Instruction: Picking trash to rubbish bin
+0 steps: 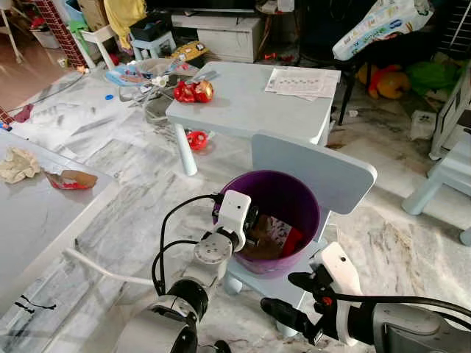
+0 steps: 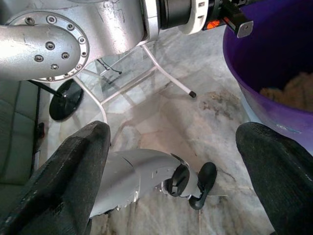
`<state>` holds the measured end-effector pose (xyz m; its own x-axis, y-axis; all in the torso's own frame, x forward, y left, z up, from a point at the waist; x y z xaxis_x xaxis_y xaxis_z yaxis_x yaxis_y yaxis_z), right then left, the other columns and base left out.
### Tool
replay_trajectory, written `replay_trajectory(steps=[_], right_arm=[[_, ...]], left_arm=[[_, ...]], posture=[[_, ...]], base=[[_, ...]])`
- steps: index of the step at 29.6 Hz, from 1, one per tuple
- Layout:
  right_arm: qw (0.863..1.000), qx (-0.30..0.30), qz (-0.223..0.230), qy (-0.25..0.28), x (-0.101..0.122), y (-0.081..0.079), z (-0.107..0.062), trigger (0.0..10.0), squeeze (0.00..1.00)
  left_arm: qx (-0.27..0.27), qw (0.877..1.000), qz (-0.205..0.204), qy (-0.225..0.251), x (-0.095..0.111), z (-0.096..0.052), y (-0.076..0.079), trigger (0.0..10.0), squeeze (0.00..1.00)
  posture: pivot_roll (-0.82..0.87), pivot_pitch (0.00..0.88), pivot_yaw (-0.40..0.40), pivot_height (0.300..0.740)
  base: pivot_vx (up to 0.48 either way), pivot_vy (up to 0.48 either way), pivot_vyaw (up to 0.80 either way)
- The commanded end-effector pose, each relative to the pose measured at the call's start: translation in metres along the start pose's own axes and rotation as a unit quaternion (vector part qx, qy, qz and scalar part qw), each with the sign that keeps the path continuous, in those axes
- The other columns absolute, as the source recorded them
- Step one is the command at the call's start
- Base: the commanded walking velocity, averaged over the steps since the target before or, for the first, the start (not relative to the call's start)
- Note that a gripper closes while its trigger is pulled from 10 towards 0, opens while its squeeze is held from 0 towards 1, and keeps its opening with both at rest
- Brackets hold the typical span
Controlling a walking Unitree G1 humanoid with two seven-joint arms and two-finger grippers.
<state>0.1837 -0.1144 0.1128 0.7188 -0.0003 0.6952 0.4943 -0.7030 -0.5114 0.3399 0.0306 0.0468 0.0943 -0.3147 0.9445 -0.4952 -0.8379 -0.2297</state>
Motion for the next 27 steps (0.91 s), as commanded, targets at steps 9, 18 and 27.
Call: replay_trajectory(steps=[9, 18, 27], right_arm=[[1.0, 0.011, -0.013, 0.0, 0.007, -0.006, 0.005, 10.0, 0.48], [0.998, -0.028, -0.042, 0.03, 0.023, 0.009, 0.025, 10.0, 0.47], [0.987, -0.093, -0.091, 0.098, 0.058, 0.027, 0.047, 10.0, 0.49]], left_arm=[[0.02, 0.999, -0.025, 0.001, 0.001, 0.0, -0.01, 10.0, 1.0], [0.071, 0.996, -0.043, 0.033, 0.003, -0.007, -0.05, 10.0, 1.0], [0.141, 0.986, -0.025, 0.09, 0.005, -0.031, -0.099, 10.0, 1.0]], posture=[[-0.28, 0.116, 0.128, 0.74], [-0.2, 0.076, 0.108, 0.74], [-0.13, 0.039, 0.08, 0.74]], base=[[0.0, 0.0, 0.0], [0.0, 0.0, 0.0], [0.0, 0.0, 0.0]])
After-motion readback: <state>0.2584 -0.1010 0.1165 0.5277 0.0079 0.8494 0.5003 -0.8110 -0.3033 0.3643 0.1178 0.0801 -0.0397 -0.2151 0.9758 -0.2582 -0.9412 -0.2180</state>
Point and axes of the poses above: a point about 5 cm out from each wrist's last joint towards the gripper, its own z axis pointing out of the wrist towards the gripper, its own x axis along the axis of the wrist's last joint, y = z × x, the point moved 2 cm from there along z, pointing out of the wrist towards the gripper, and after that the axes turned 14 degrees about z, right-handed, at the moved point
